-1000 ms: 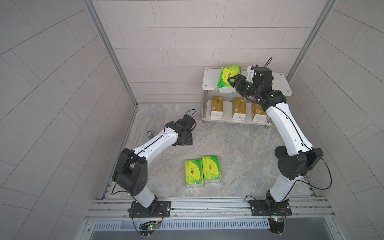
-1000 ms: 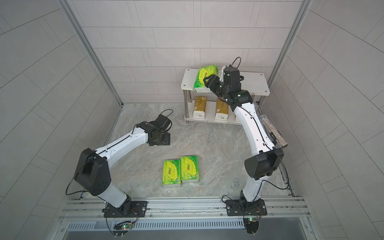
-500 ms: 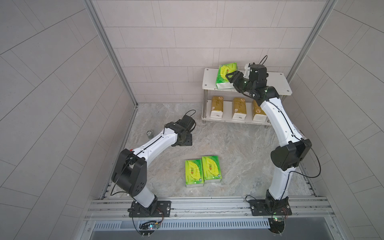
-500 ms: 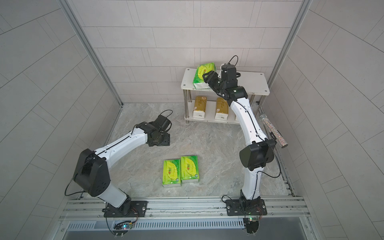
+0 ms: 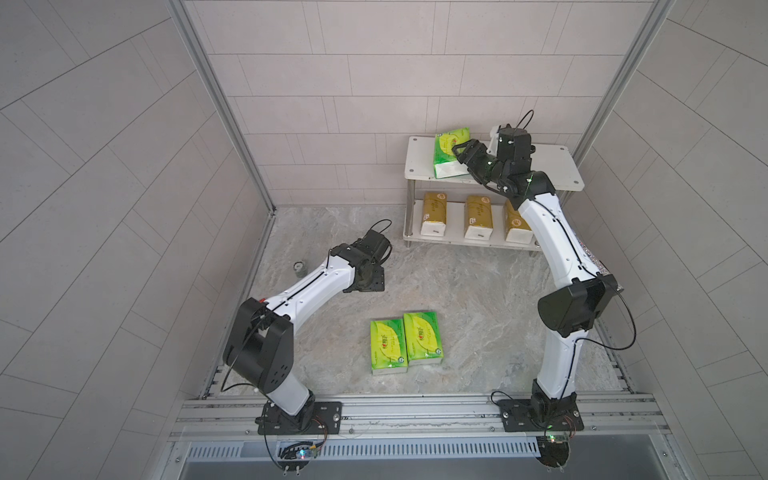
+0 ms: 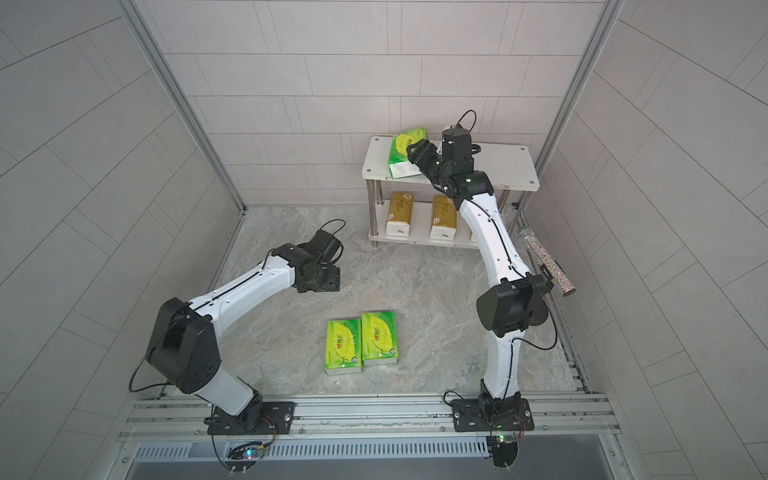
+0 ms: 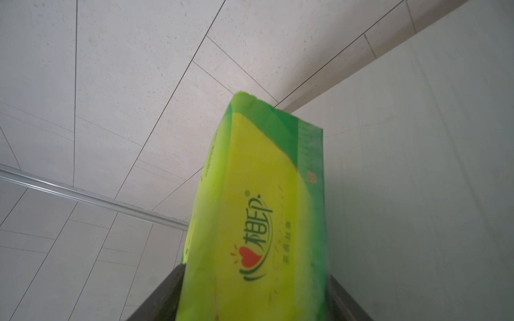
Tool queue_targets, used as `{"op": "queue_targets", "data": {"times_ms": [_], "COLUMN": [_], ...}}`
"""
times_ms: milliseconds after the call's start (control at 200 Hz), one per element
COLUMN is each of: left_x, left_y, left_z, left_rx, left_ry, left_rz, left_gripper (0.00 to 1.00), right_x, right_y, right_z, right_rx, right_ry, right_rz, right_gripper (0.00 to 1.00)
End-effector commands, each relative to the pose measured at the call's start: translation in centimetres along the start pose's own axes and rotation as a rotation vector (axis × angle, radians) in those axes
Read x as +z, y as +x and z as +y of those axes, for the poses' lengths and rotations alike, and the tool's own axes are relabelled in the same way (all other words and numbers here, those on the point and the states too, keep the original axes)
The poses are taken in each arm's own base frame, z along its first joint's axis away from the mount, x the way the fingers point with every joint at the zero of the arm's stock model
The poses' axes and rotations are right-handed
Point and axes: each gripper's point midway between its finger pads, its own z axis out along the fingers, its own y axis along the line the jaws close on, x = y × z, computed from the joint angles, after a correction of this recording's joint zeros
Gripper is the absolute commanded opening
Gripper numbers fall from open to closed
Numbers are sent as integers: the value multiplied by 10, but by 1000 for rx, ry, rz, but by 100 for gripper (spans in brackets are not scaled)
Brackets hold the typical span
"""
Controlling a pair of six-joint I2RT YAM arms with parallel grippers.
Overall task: Place the tissue boxes on the shelf by color
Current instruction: Place a box of tissues on the shelf.
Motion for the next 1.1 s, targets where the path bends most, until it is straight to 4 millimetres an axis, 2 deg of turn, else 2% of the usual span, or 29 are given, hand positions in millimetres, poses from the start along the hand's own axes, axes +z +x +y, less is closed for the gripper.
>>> {"op": "queue_targets", "data": {"times_ms": [0,190,295,385,505,615,720,881,1096], "left_x": [-8,-9,-10,-11,-12,-10,-7,-5,-2], "left_y": [-8,-9,-10,-11,-13,-12,-9,-8,-7], "left_z": [-3,-2,-1,0,0,-1,-2,-3,-8], "left_rx": [3,4,0,1,2,4,2,3,-1], "left_ry": [1,-5,-9,-13,-15,-12,-8,-6,14], "left_rz": [-29,-31,-33,-35,-41,-32,-20,-16,-1], "left_gripper": [74,74,74,74,74,74,74,74,74], "right_x": [6,4,-1,-11,-35,-55,-68,-75,-73], "right_y": [-11,-16,-16,-16,-21,-20,-9,5,17], "right_z": [-11,-10,-2,9,29,38,33,18,27], "right_rx": [-57,-152,-219,-293,-405,-506,-613,-693,-785], "right_ry": [47,63,49,24,-32,-65,-67,-99,-211], "right_rz": [-47,-56,-36,-22,-12,14,79,169,202], "right_gripper": [78,84,86,89,92,93,93,89,86]}}
